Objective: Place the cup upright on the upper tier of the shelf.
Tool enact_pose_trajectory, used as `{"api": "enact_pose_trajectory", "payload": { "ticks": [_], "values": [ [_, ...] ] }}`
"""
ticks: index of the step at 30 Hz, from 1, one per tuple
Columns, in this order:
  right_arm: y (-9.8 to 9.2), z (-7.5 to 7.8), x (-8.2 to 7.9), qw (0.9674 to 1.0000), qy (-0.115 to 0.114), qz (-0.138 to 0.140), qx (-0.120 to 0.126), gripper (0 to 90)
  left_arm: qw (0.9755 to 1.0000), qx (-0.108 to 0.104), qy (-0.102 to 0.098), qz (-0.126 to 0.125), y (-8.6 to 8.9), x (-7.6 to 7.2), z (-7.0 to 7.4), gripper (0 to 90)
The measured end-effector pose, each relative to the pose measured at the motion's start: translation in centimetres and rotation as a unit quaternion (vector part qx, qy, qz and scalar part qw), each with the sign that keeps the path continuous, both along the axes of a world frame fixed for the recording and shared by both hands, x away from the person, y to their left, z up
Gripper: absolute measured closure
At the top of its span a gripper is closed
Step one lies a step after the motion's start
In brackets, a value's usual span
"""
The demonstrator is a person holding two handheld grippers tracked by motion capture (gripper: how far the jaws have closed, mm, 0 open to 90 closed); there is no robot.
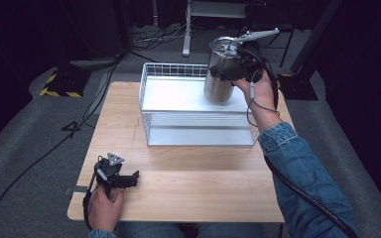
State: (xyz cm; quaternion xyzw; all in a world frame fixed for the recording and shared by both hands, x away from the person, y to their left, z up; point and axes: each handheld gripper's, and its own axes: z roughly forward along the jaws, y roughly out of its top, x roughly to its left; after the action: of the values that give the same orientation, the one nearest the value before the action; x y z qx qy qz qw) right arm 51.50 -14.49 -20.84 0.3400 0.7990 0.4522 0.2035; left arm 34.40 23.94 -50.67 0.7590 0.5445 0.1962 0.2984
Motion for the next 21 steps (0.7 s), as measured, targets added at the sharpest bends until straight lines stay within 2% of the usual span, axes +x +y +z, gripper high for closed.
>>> {"api": "enact_pose_trajectory", "payload": {
  "ticks": [11, 21],
  "values": [
    [0.3, -1.6, 2.0, 0.9999, 0.014, -0.006, 0.004, 3.5, 1.0000, 0.000, 0.000, 0.000, 0.0, 0.0, 0.0, 0.5],
    [0.4, -2.3, 2.5, 0.9997, 0.020, -0.009, 0.004, 3.4, 1.0000, -0.002, 0.000, 0.001, 0.0, 0.0, 0.0, 0.5]
  ]
}}
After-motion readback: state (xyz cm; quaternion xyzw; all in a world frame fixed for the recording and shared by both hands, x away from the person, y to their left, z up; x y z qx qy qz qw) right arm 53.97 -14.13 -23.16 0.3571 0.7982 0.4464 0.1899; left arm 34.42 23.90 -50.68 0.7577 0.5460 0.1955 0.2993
